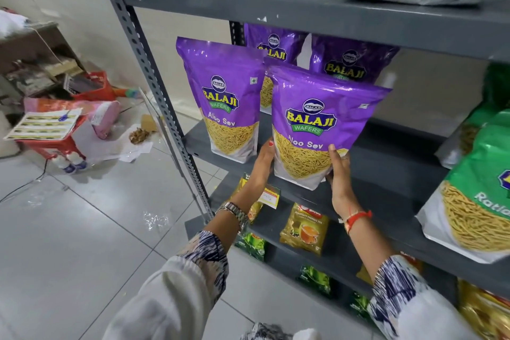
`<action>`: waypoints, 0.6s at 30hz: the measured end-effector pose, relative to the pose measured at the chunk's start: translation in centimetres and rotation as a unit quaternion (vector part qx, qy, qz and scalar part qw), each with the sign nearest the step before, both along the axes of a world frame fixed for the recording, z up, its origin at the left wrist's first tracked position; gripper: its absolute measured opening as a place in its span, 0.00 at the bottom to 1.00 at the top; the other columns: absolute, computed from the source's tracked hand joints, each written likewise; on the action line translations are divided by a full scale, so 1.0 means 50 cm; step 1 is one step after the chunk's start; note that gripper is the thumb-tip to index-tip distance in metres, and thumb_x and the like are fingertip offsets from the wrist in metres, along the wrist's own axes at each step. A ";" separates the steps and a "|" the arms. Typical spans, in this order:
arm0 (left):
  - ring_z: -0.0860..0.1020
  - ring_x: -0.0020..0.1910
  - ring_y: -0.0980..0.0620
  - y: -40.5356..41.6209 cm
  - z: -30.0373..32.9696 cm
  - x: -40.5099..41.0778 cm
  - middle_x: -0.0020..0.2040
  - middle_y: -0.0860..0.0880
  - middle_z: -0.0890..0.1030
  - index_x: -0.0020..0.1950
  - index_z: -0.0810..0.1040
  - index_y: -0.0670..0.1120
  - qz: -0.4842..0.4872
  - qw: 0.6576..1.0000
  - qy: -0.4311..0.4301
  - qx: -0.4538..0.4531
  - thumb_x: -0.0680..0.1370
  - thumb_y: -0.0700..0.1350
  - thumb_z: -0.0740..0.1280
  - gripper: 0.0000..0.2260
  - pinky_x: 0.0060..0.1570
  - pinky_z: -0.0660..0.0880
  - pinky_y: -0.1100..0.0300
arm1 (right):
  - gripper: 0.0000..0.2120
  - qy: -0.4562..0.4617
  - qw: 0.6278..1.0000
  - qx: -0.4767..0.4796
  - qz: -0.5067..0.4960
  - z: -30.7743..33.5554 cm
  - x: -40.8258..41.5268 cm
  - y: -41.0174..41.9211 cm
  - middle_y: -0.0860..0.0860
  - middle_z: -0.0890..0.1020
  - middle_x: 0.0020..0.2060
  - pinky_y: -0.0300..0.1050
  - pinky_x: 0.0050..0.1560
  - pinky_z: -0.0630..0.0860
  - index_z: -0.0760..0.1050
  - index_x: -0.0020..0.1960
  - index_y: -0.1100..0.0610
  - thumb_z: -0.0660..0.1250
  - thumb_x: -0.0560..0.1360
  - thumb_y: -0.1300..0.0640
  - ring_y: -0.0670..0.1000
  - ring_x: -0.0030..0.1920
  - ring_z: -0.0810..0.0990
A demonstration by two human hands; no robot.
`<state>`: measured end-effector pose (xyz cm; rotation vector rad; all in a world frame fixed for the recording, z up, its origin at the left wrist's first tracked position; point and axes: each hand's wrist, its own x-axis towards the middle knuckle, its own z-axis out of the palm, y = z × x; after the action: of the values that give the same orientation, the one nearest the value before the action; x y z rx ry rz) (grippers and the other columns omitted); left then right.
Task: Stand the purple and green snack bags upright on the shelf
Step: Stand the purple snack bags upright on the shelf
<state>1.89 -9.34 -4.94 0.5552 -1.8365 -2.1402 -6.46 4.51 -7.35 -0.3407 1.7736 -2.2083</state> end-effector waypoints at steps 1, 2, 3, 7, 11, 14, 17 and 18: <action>0.72 0.59 0.53 0.000 -0.001 -0.001 0.61 0.51 0.72 0.61 0.65 0.55 0.001 1.000 -0.001 0.000 0.81 0.50 0.47 0.12 0.57 0.71 0.62 | 0.27 0.000 1.000 0.002 0.000 0.000 0.000 0.000 0.50 0.81 0.55 0.37 0.45 0.80 0.66 0.67 0.55 0.62 0.72 0.43 0.44 0.51 0.83; 0.72 0.60 0.53 0.000 0.001 0.000 0.61 0.50 0.72 0.61 0.65 0.54 -0.002 1.000 0.000 -0.003 0.81 0.50 0.47 0.12 0.57 0.71 0.62 | 0.27 -0.001 1.000 0.005 0.000 0.002 0.002 0.000 0.50 0.81 0.55 0.37 0.45 0.80 0.66 0.67 0.55 0.62 0.72 0.43 0.45 0.52 0.82; 0.72 0.61 0.51 -0.001 -0.002 -0.002 0.61 0.49 0.72 0.61 0.65 0.54 -0.002 1.000 0.004 -0.009 0.81 0.50 0.47 0.12 0.56 0.72 0.62 | 0.27 -0.003 1.000 0.004 -0.001 0.000 0.001 0.001 0.50 0.81 0.55 0.37 0.45 0.80 0.66 0.67 0.55 0.62 0.73 0.43 0.45 0.52 0.82; 0.71 0.65 0.47 -0.005 -0.002 0.003 0.65 0.46 0.72 0.64 0.65 0.52 0.004 1.000 0.001 0.000 0.80 0.52 0.48 0.14 0.61 0.70 0.56 | 0.32 -0.001 1.000 0.002 0.002 0.002 0.006 0.003 0.48 0.81 0.54 0.38 0.45 0.80 0.65 0.67 0.54 0.64 0.70 0.37 0.46 0.53 0.82; 0.70 0.65 0.48 0.000 0.013 0.011 0.62 0.50 0.71 0.65 0.65 0.51 0.008 1.000 -0.006 0.003 0.81 0.50 0.48 0.15 0.62 0.68 0.57 | 0.45 0.002 1.000 0.014 -0.002 0.007 0.014 0.008 0.48 0.81 0.55 0.38 0.45 0.80 0.64 0.68 0.53 0.67 0.60 0.28 0.45 0.53 0.82; 0.66 0.69 0.50 -0.005 -0.001 0.020 0.70 0.49 0.67 0.72 0.59 0.48 0.007 0.998 -0.028 -0.050 0.80 0.54 0.48 0.22 0.68 0.63 0.53 | 0.40 0.011 0.999 -0.004 -0.038 -0.001 0.022 0.014 0.53 0.80 0.57 0.41 0.47 0.81 0.64 0.67 0.55 0.68 0.65 0.33 0.49 0.54 0.82; 0.76 0.60 0.49 -0.030 -0.013 0.046 0.61 0.48 0.77 0.63 0.71 0.52 0.117 0.987 -0.002 -0.113 0.79 0.55 0.54 0.16 0.62 0.72 0.50 | 0.11 0.094 0.981 -0.041 -0.163 -0.004 0.052 -0.009 0.47 0.83 0.49 0.37 0.46 0.77 0.73 0.57 0.50 0.67 0.75 0.55 0.40 0.48 0.82; 0.78 0.54 0.51 -0.044 -0.017 0.059 0.54 0.49 0.80 0.57 0.74 0.52 0.171 0.976 0.016 -0.131 0.78 0.54 0.56 0.13 0.56 0.75 0.53 | 0.11 0.123 0.969 -0.031 -0.213 -0.008 0.079 -0.020 0.44 0.83 0.46 0.35 0.45 0.76 0.74 0.53 0.45 0.67 0.74 0.58 0.38 0.45 0.80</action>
<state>4.84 -11.53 -5.79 0.7087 -1.8124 -1.6481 -2.53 3.48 -7.75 -0.2752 2.0707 -2.6160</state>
